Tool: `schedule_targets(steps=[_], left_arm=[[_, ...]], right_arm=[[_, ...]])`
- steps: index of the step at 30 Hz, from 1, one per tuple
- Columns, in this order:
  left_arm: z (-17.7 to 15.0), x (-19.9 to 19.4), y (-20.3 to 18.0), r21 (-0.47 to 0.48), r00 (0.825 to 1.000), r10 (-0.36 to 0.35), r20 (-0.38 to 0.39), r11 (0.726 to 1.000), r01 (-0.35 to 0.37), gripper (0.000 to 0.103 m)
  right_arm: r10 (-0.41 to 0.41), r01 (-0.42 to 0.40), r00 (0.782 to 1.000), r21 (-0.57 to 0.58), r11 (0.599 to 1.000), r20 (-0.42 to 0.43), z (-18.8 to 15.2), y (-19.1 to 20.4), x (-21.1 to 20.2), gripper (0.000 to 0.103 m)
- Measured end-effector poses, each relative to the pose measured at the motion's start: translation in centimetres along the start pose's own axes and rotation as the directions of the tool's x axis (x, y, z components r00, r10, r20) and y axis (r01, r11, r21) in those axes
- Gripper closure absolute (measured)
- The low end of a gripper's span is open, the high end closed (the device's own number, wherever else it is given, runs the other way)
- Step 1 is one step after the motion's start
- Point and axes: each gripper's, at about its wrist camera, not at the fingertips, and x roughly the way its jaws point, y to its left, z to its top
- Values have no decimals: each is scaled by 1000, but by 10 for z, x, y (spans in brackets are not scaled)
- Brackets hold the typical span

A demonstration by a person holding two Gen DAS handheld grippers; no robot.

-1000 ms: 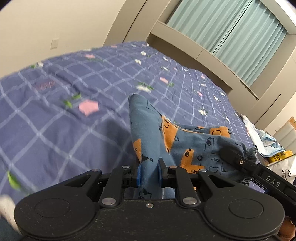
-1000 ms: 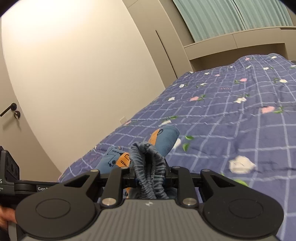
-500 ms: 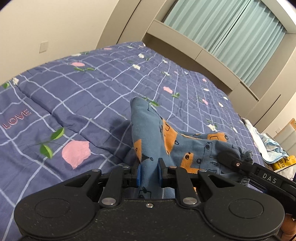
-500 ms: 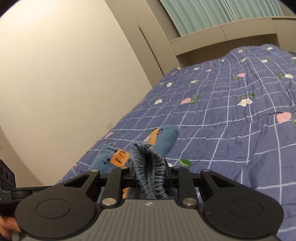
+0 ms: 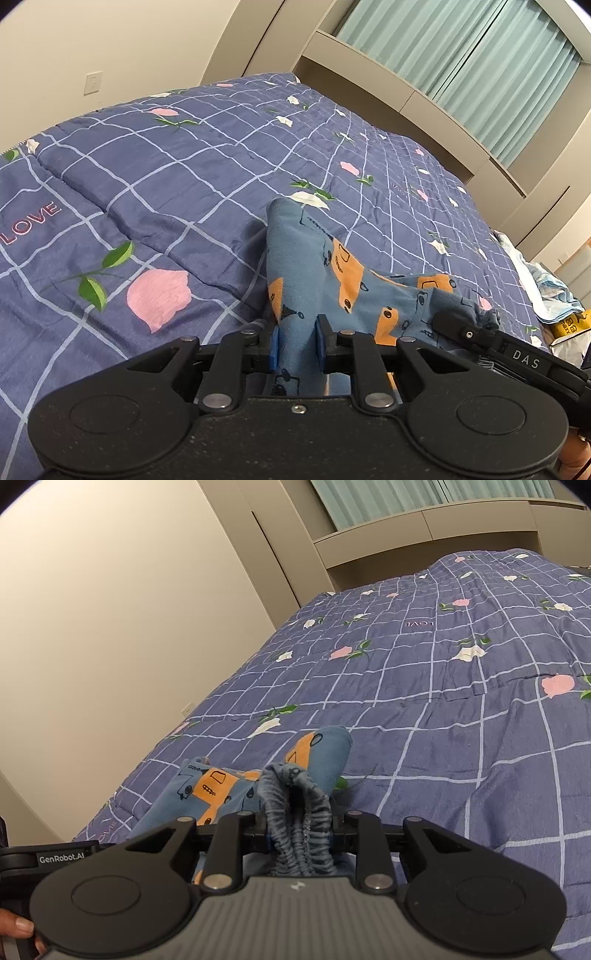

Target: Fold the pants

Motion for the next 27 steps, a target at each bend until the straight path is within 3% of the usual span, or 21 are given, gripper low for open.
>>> schedule_targets(steps=[5, 8, 10, 12, 15, 21, 27], left_arm=[[-1, 0, -1, 1, 1000, 17, 0, 1000, -17, 77], [-2, -1, -1, -1, 1000, 24, -1, 1000, -24, 66], [-3, -3, -2, -3, 1000, 29, 3, 1000, -29, 49], [-3, -8, -3, -7, 999, 36, 16, 999, -36, 39], [-5, -17, -6, -2, 998, 46, 43, 999, -46, 23], [-20, -45, -19, 58, 993, 77, 86, 995, -82, 4], [-48, -82, -33, 135, 983, 101, 154, 983, -122, 1]], right_arm=[[-26, 26, 1000, -2, 1000, -7, 0, 1, 1, 63], [-40, 40, 999, -3, 999, -12, -1, 1, 1, 55], [-47, 47, 999, -5, 999, -15, -2, 0, 1, 45], [-57, 57, 998, -10, 998, -14, -3, 0, 0, 28], [-71, 70, 997, -19, 997, -7, -8, 1, -7, 13], [-93, 94, 995, -65, 993, 23, -19, 8, -38, 0], [-120, 127, 991, -133, 983, 60, -37, 20, -78, 0]])
